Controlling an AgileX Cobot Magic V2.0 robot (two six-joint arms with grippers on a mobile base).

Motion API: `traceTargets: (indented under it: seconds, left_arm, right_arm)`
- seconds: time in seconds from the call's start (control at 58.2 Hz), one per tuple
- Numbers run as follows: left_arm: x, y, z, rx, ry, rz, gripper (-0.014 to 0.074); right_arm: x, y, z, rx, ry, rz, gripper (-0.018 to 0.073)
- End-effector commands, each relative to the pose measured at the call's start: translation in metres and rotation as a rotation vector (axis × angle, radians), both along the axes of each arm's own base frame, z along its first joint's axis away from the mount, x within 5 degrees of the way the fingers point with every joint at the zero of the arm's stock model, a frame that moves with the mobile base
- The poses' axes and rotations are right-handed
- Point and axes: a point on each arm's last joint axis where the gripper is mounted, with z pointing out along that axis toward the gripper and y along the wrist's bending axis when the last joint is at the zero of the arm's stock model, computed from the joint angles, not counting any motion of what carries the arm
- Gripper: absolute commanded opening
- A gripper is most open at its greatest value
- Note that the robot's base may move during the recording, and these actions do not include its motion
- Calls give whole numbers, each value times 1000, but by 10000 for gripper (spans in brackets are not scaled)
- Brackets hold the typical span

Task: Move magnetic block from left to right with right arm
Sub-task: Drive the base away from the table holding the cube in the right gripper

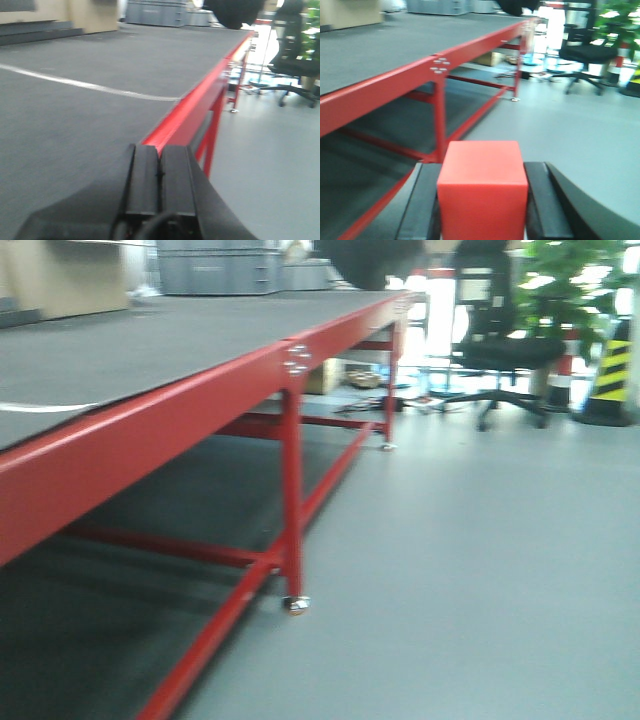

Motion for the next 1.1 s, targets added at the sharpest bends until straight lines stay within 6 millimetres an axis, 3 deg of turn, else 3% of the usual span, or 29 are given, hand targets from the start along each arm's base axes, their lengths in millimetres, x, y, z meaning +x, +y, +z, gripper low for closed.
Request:
traceTargets:
  seconds: [0.0, 1.082]
  left_arm:
    - [-1, 0, 6, -10, -87, 0, -126]
    - [-1, 0, 6, -10, -87, 0, -126]
  right_arm:
    - [-1, 0, 16, -7, -105, -6, 361]
    - [-1, 0, 16, -7, -105, -6, 361]
